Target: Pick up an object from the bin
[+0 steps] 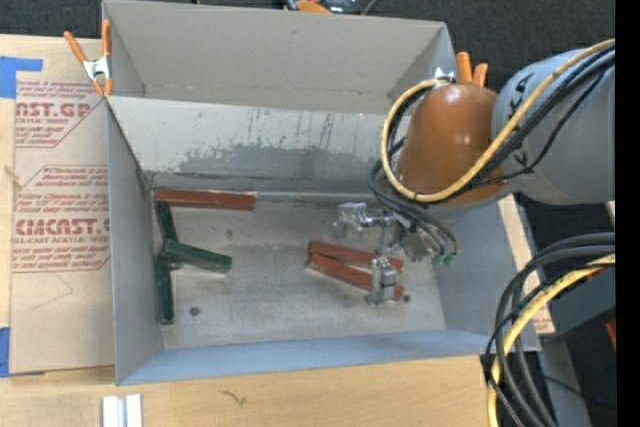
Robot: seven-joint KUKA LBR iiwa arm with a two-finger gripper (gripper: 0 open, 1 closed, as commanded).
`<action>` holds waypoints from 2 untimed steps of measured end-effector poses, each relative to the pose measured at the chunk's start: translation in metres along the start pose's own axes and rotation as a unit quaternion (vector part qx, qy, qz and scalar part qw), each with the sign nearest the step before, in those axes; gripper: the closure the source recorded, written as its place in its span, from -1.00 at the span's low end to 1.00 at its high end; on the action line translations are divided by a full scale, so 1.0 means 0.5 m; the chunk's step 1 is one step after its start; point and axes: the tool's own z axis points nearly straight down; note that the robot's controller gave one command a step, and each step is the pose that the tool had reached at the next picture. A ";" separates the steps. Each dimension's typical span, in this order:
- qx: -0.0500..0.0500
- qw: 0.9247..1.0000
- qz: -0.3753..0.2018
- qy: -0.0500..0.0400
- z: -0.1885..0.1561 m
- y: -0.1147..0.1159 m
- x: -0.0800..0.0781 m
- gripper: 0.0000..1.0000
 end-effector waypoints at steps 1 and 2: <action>-0.001 0.999 0.043 -0.002 0.093 0.019 -0.015 -1.00; 0.000 0.999 0.043 -0.003 0.089 0.018 -0.017 1.00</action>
Offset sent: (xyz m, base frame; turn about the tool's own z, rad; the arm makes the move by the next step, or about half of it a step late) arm 0.0056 0.0095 -0.0438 0.0862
